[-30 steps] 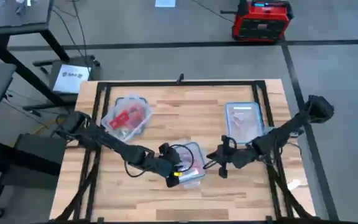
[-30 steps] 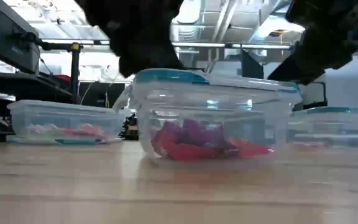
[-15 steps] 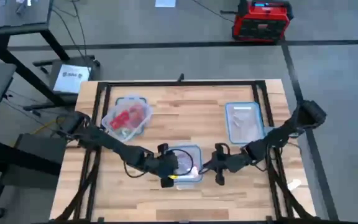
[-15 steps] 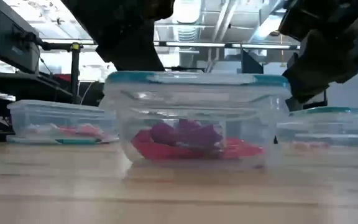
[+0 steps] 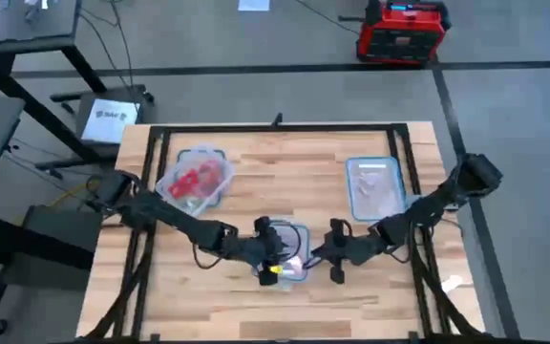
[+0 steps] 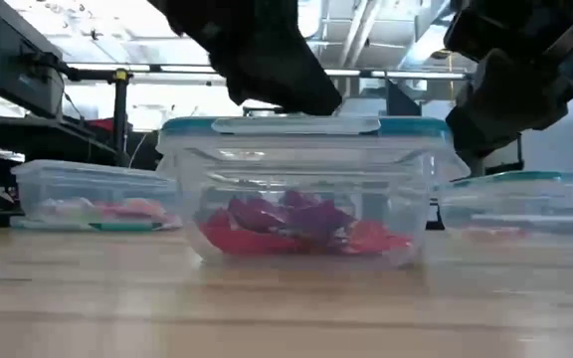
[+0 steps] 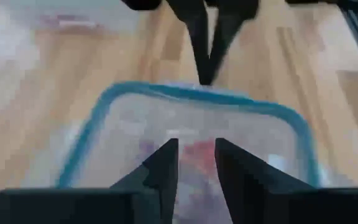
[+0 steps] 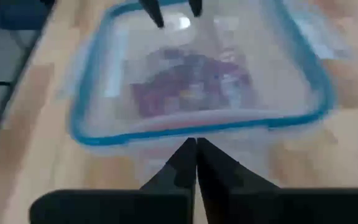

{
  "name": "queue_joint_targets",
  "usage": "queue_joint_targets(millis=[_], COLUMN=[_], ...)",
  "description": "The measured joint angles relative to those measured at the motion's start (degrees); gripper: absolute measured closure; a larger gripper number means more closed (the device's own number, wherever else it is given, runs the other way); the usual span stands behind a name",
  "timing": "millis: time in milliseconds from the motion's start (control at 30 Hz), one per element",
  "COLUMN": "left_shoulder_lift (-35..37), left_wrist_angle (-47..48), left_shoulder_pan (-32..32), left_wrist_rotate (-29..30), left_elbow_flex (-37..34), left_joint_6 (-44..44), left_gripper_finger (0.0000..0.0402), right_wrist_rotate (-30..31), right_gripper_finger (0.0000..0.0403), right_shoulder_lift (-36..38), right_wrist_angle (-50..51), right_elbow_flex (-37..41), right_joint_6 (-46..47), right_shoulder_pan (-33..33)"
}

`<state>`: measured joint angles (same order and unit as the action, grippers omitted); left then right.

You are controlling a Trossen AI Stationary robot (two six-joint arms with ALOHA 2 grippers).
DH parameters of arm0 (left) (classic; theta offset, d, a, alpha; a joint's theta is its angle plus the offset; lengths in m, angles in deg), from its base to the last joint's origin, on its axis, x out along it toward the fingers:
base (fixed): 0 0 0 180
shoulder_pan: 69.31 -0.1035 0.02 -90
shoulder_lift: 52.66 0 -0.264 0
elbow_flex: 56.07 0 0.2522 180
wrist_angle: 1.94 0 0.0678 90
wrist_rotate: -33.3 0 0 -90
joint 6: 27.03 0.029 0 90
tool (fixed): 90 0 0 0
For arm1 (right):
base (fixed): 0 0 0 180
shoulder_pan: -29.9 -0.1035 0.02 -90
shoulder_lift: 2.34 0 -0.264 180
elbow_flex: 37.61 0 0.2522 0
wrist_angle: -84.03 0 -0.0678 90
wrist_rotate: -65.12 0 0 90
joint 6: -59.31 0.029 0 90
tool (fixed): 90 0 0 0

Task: Sort candy

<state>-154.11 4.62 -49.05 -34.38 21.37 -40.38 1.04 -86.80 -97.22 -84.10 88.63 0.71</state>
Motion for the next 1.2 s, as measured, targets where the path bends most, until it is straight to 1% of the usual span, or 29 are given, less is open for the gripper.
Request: queue_joint_targets(millis=[67,167,233,367,567,667,867,1000,1133,1200], left_shoulder_lift=[-0.34,-2.74,-5.6,-9.48,-12.59,-14.52,-16.41,-16.46,-16.65,-16.65], left_wrist_angle=[-0.08,-2.91,-7.62,-14.29,-18.18,-19.93,-21.09,-20.82,-21.28,-21.09], left_shoulder_pan=[-0.43,-0.7,-0.79,-0.67,-1.69,-2.0,-2.26,-2.21,-2.25,-2.3], left_wrist_rotate=[-0.85,-2.06,-3.22,-2.54,-2.17,-2.16,-2.28,-2.43,-2.63,-2.76], left_elbow_flex=[0.0,0.0,0.0,0.39,0.56,0.55,0.57,0.39,0.39,0.39], left_joint_6=[0.51,0.77,0.85,1.89,3.04,4.54,3.81,4.3,4.49,4.87], left_gripper_finger=[0.0309,0.0309,0.0309,0.0309,0.0309,0.0309,0.0309,0.0309,0.0309,0.0309], right_wrist_rotate=[0.49,0.7,0.78,0.94,1.21,1.22,2.19,1.82,0.27,0.06], right_gripper_finger=[0.0403,0.0403,0.0403,0.0403,0.0403,0.0403,0.0403,0.0403,0.0403,0.0403], right_shoulder_lift=[0.0,-0.1,-0.18,-0.2,-0.38,-0.95,-1.84,-1.86,-2.27,-2.64], right_wrist_angle=[0.15,-0.61,-0.53,-0.46,-0.3,-0.24,-0.31,1.29,5.54,5.73], right_elbow_flex=[0.0,0.0,0.0,0.0,0.02,0.02,0.02,-0.1,0.11,0.22], right_joint_6=[0.62,0.95,1.67,2.21,2.24,2.27,2.63,6.37,11.01,12.73], right_shoulder_pan=[0.0,-0.05,-0.09,-0.09,-0.07,-0.08,-1.0,-1.2,-1.04,-0.77])
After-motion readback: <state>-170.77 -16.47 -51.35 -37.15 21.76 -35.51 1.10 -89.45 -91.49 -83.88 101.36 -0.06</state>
